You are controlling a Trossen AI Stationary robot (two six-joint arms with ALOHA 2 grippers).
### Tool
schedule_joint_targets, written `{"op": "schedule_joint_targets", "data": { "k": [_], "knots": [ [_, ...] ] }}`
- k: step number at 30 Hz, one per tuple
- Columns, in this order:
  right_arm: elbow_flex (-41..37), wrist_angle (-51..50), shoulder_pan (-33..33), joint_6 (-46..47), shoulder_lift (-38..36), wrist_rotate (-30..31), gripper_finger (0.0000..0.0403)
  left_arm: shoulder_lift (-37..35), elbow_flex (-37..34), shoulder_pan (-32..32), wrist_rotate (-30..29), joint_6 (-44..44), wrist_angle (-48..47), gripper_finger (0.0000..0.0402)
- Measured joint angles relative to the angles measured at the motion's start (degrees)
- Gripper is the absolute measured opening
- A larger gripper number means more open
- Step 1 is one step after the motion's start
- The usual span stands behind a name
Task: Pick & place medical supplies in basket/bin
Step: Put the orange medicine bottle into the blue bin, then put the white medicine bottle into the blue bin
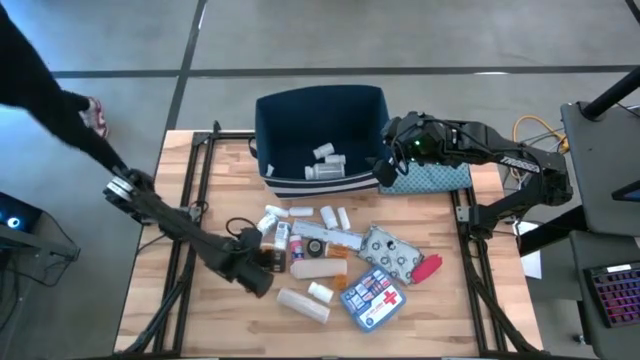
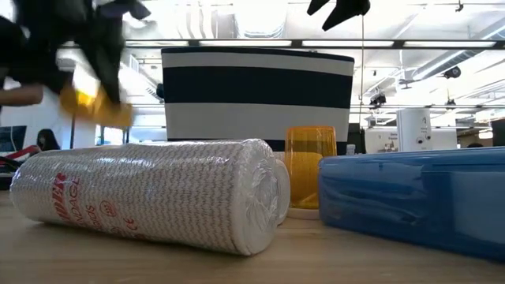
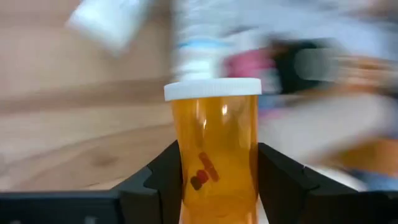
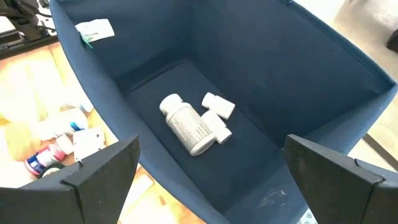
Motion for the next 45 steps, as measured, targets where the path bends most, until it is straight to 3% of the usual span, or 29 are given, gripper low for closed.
{"op": "schedule_joint_targets", "data": {
  "k": [5, 9, 14, 18, 23, 28, 32, 35, 39, 42, 45],
  "knots": [
    [0.00, 0.02, 0.00, -0.82, 0.00, 0.01, 0.0384, -4.10, 12.68, -2.85, -19.24, 21.57, -1.43, 0.0151],
    [0.00, 0.06, -0.02, -1.68, 0.00, 0.00, 0.0384, -5.58, 21.40, 0.64, -30.45, 38.79, -1.48, 0.0152],
    [0.00, 0.12, -0.02, -2.08, 0.00, 0.00, 0.0384, -5.60, 29.03, 14.59, -31.74, 65.12, -1.46, 0.0152],
    [0.00, 0.07, 0.00, -1.21, 0.00, 0.00, 0.0384, -5.35, 31.70, 28.49, -31.75, 73.36, -1.42, 0.0167],
    [0.00, -0.04, 0.00, 1.07, -0.28, -0.10, 0.0384, -5.35, 31.61, 40.66, -18.89, 78.38, -0.99, 0.0241],
    [0.00, -0.89, 0.00, 1.82, -0.72, -0.11, 0.0384, -5.57, 34.20, 39.64, -9.74, 79.04, -3.11, 0.0305],
    [0.02, -3.29, 0.00, 1.96, -1.11, -0.05, 0.0384, -5.86, 37.17, 28.73, -9.10, 75.90, -14.85, 0.0310],
    [0.02, -4.82, 0.00, 1.99, -1.14, 1.06, 0.0384, -4.97, 36.07, 19.78, -8.89, 63.30, -27.49, 0.0301],
    [0.02, -5.02, 0.00, 1.98, -1.11, 1.26, 0.0384, -4.70, 27.90, 10.25, -7.31, 44.66, -36.48, 0.0288],
    [0.02, -4.51, 0.00, 1.68, -1.05, 1.27, 0.0384, -4.65, 18.85, 7.10, -5.13, 34.77, -33.66, 0.0286],
    [0.02, -3.88, 0.00, 1.53, -1.05, 1.33, 0.0384, -4.70, 9.69, 7.03, -4.85, 31.16, -24.83, 0.0285]
  ]
}}
